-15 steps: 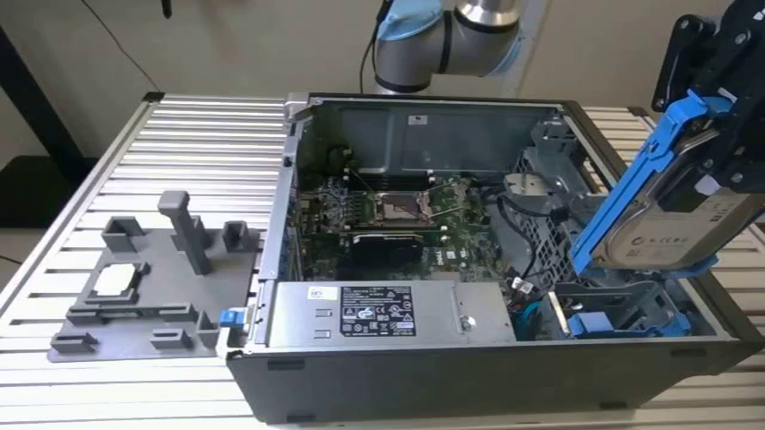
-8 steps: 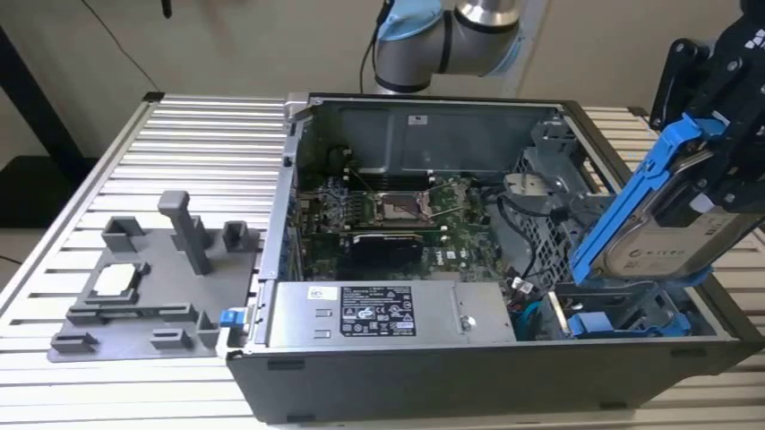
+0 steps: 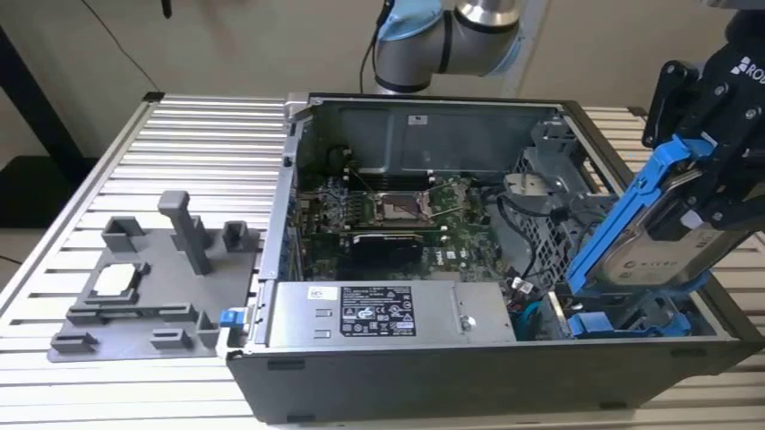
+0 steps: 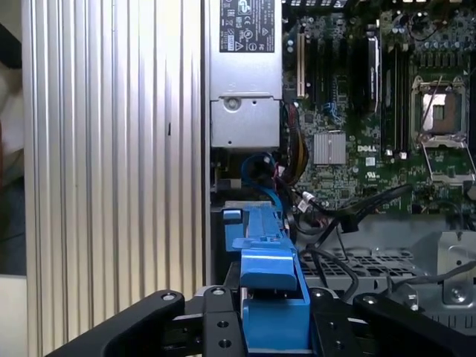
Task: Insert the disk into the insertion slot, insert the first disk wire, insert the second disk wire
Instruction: 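Insert the disk into the insertion slot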
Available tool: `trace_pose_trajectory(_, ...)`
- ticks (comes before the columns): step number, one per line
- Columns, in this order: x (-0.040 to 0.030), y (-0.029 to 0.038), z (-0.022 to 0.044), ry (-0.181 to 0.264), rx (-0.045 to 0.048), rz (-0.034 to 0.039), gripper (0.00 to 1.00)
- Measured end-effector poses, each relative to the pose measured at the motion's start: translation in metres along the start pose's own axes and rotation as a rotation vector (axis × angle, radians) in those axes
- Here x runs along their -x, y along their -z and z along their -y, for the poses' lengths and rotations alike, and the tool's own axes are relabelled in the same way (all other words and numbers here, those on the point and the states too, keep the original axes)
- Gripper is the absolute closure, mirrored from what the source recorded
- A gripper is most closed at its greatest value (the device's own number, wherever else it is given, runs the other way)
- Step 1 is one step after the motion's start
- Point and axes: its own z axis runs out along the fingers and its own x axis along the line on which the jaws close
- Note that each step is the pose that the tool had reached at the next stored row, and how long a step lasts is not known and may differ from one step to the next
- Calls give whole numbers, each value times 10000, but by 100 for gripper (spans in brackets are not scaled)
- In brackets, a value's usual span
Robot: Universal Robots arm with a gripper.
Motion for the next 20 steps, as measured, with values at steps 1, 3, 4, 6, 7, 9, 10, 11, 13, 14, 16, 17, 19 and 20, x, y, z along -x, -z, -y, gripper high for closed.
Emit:
trace_pose_trajectory(1,0,-18,3,4,0,-1,67)
trace_pose_trajectory(3,-1,-55,9,13,0,0,67)
trace_pose_trajectory(4,-1,-74,11,17,0,0,67)
trace_pose_trajectory(6,-1,-109,16,26,0,0,67)
trace_pose_trajectory(7,-1,-127,19,30,0,0,67)
trace_pose_trajectory(9,-1,-162,24,39,0,0,67)
trace_pose_trajectory(10,-1,-180,26,45,0,0,67)
trace_pose_trajectory(11,-1,-200,29,54,0,1,67)
trace_pose_trajectory(13,-1,-228,37,72,0,1,67)
trace_pose_trajectory(14,-1,-242,40,79,0,3,67)
trace_pose_trajectory(16,-1,-266,44,94,0,11,67)
trace_pose_trajectory(17,-1,-279,47,103,0,16,67)
trace_pose_trajectory(19,-1,-304,57,120,0,27,67)
trace_pose_trajectory(20,-1,-315,64,128,0,35,67)
